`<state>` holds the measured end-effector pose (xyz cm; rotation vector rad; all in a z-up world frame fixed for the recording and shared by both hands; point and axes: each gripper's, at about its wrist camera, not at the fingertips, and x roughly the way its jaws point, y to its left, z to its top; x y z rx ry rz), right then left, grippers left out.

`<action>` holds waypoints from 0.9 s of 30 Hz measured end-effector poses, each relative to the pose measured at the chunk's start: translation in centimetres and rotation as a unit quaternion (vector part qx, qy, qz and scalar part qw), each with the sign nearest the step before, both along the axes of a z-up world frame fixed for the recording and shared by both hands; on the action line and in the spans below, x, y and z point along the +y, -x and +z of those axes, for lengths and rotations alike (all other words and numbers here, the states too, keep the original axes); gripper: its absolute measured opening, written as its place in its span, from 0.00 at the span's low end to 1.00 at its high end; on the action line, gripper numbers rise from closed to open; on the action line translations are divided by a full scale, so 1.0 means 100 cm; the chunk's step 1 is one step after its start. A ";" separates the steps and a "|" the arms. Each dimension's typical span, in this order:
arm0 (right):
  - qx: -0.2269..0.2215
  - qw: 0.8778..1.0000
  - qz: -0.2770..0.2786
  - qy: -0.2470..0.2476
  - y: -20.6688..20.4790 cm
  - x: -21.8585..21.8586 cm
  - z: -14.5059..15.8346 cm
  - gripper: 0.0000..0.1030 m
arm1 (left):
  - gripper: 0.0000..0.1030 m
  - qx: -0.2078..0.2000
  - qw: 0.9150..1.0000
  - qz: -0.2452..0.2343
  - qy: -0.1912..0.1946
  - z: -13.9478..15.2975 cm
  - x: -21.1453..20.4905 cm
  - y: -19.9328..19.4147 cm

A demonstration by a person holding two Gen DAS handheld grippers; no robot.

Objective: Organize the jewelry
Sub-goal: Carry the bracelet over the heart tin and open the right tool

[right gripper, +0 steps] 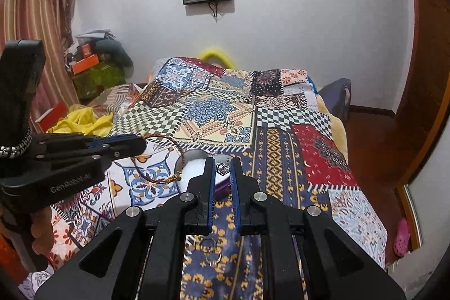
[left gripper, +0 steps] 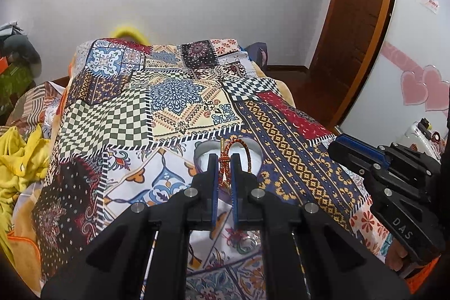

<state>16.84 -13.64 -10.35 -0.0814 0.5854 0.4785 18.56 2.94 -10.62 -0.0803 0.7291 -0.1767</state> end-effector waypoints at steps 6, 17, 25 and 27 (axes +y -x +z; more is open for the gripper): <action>0.003 1.000 0.010 0.002 -0.015 0.010 -0.003 0.09 | 0.06 0.000 1.000 0.002 -0.003 -0.003 0.004 -0.015; 0.054 0.998 0.031 -0.002 -0.052 0.022 -0.025 0.09 | 0.06 0.028 1.000 0.000 0.007 -0.027 0.013 -0.047; 0.087 0.995 0.042 0.014 -0.070 0.033 -0.043 0.09 | 0.06 0.059 0.998 -0.010 0.010 -0.051 0.010 -0.066; 0.093 0.994 0.046 0.020 -0.073 0.035 -0.047 0.09 | 0.06 0.062 0.998 -0.013 0.006 -0.054 0.008 -0.067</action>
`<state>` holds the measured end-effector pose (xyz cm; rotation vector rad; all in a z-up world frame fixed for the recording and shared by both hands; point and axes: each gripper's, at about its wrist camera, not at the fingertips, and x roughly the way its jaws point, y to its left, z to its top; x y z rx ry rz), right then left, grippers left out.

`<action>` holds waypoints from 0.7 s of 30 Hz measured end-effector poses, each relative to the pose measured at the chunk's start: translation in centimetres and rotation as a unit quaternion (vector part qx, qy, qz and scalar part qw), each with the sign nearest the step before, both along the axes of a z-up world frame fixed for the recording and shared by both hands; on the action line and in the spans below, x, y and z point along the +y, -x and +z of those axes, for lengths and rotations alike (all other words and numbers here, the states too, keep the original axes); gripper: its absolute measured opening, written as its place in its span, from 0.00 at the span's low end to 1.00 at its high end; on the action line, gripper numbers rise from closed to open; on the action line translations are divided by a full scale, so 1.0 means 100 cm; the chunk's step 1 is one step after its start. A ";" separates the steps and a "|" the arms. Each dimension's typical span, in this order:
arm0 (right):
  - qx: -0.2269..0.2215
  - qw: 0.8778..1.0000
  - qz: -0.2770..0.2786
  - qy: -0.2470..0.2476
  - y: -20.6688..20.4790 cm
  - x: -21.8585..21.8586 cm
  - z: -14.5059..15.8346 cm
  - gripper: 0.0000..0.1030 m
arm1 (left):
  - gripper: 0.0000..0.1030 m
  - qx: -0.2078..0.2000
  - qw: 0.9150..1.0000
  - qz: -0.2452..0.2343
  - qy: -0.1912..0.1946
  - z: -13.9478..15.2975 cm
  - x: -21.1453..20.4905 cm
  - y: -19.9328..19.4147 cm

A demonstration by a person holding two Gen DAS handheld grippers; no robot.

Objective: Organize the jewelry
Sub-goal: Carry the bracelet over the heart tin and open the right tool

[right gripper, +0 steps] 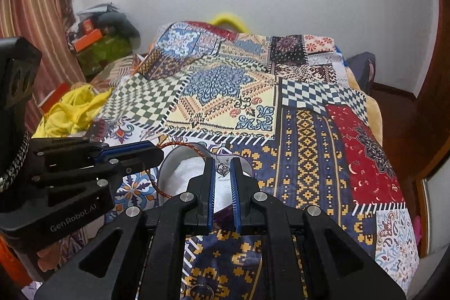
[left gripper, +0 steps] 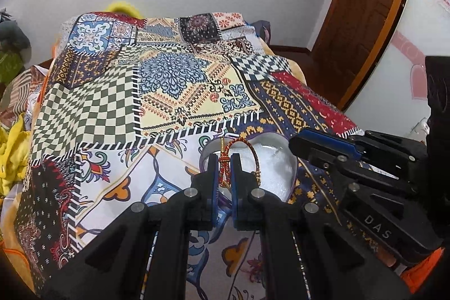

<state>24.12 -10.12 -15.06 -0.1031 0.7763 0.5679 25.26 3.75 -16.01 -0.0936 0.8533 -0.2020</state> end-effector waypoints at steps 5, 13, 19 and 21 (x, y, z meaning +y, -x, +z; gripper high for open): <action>0.014 1.000 0.004 0.020 -0.006 0.004 -0.011 0.09 | 0.06 0.005 1.000 -0.002 -0.018 -0.006 -0.004 -0.003; 0.033 0.999 0.010 0.037 -0.011 0.006 -0.020 0.09 | 0.08 0.023 0.999 0.001 -0.032 -0.015 -0.001 -0.011; 0.045 0.998 0.017 0.034 -0.012 0.005 -0.019 0.09 | 0.18 0.024 0.999 0.003 -0.034 -0.014 0.001 -0.009; 0.046 0.998 0.018 0.035 -0.011 0.006 -0.019 0.10 | 0.19 0.022 0.999 0.005 -0.033 -0.012 0.002 -0.008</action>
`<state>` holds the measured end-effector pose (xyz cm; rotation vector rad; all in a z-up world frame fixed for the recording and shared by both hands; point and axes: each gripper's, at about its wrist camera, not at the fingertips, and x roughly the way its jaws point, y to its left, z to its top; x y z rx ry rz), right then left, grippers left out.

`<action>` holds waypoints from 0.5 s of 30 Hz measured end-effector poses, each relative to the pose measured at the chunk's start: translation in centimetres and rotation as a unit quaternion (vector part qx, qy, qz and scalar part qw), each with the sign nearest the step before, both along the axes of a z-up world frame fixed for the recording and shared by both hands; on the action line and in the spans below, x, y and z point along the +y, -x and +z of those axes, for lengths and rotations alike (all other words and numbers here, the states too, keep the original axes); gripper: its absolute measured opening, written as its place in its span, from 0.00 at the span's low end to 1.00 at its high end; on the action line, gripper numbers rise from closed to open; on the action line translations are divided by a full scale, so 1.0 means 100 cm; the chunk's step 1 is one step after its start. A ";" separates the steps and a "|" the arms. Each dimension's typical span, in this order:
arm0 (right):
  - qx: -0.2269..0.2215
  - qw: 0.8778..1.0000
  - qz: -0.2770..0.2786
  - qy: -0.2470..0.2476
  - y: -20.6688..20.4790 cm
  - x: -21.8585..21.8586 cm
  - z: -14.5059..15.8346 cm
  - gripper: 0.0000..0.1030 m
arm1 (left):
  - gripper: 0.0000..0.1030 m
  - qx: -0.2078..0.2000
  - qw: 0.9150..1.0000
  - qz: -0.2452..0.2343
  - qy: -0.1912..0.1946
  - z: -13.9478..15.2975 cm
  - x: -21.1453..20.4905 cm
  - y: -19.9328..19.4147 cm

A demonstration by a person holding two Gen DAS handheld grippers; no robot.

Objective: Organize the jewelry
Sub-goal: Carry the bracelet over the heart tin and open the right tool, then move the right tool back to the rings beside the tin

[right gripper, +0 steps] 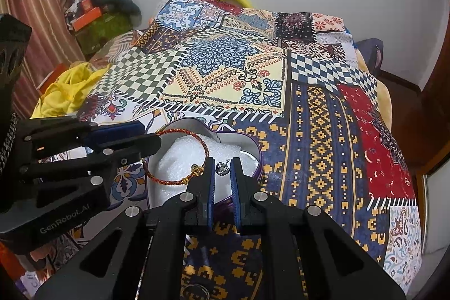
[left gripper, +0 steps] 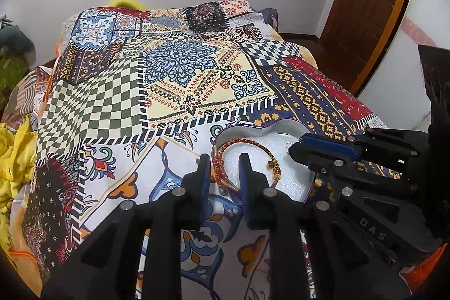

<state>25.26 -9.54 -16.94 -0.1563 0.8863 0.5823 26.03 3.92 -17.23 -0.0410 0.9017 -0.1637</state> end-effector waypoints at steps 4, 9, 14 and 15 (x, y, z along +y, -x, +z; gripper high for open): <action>-0.001 1.000 -0.001 0.003 0.002 -0.001 0.002 0.12 | 0.29 -0.010 1.000 0.005 0.002 0.007 0.004 0.006; -0.012 1.000 -0.003 0.004 0.009 -0.003 0.012 0.17 | 0.39 -0.029 0.999 0.022 0.000 0.021 0.012 0.016; -0.026 1.000 -0.010 0.005 0.018 -0.007 0.024 0.28 | 0.39 -0.036 0.999 0.032 0.004 0.032 0.019 0.027; -0.030 0.999 -0.012 0.005 0.021 -0.008 0.027 0.34 | 0.39 -0.037 0.999 0.034 0.003 0.034 0.019 0.031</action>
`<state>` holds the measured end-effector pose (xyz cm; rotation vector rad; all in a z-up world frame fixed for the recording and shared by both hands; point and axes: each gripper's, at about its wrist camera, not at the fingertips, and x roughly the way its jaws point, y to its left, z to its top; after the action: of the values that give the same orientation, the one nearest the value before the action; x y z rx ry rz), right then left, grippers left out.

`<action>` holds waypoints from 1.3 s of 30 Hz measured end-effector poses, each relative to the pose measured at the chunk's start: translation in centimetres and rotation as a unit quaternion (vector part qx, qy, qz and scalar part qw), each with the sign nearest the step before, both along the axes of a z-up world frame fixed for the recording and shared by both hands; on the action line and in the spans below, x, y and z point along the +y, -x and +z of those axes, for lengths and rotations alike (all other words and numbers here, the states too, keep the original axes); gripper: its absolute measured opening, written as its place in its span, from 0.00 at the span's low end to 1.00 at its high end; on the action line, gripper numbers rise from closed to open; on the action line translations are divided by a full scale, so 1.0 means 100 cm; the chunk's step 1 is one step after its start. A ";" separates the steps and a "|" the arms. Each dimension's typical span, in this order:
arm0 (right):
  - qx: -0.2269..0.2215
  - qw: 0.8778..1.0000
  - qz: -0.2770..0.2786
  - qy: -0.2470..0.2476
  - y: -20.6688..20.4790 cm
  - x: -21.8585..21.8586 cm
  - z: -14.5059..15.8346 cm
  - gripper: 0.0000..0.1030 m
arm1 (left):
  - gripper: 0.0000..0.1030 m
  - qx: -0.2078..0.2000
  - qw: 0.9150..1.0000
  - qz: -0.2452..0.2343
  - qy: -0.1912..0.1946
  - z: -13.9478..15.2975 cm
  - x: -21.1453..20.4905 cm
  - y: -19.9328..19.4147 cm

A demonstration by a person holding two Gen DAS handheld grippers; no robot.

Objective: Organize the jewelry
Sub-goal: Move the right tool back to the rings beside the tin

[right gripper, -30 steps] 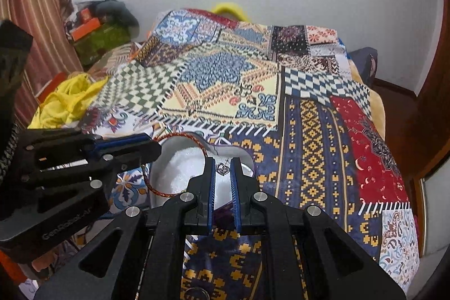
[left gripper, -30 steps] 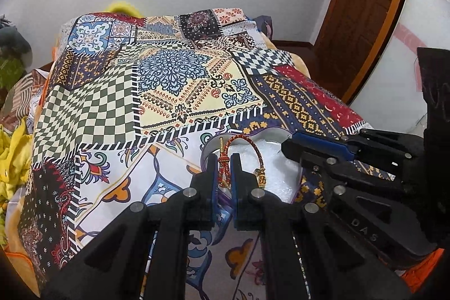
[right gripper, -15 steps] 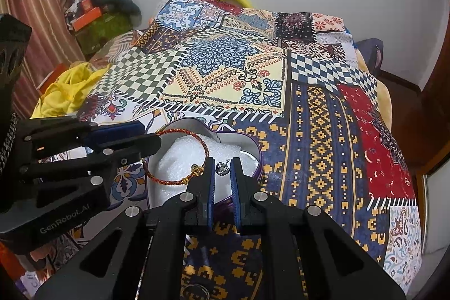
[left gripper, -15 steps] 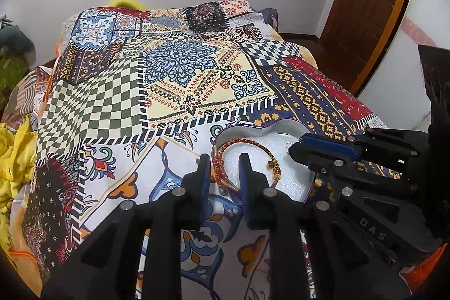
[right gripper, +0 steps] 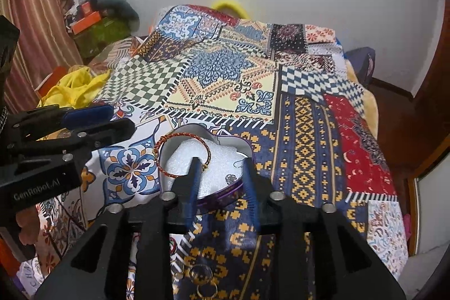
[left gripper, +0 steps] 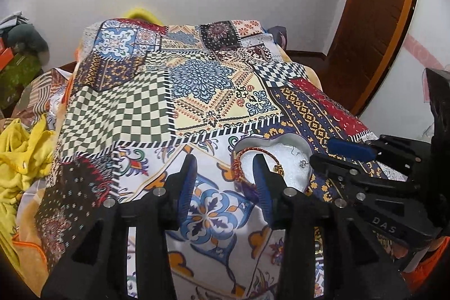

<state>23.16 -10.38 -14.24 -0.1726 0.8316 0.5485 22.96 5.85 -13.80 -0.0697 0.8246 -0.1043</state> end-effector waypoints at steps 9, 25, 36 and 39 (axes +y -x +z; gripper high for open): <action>-0.027 0.999 -0.010 -0.012 0.025 -0.010 0.021 0.39 | 0.40 -0.012 1.000 -0.005 -0.004 0.016 -0.002 0.030; -0.039 0.999 -0.036 -0.006 0.065 -0.033 0.018 0.39 | 0.47 0.014 0.999 -0.029 -0.013 0.002 -0.020 0.075; 0.011 0.999 -0.035 0.017 0.081 -0.045 -0.023 0.39 | 0.46 0.063 0.997 -0.043 -0.006 -0.034 -0.029 0.088; 0.023 0.999 -0.027 0.020 0.084 -0.044 -0.035 0.39 | 0.47 0.066 0.997 -0.049 -0.010 -0.038 -0.032 0.091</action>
<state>14.71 -14.74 -17.70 -0.1740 0.8902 0.4874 13.89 2.63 -17.58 -0.0175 0.9611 -0.1846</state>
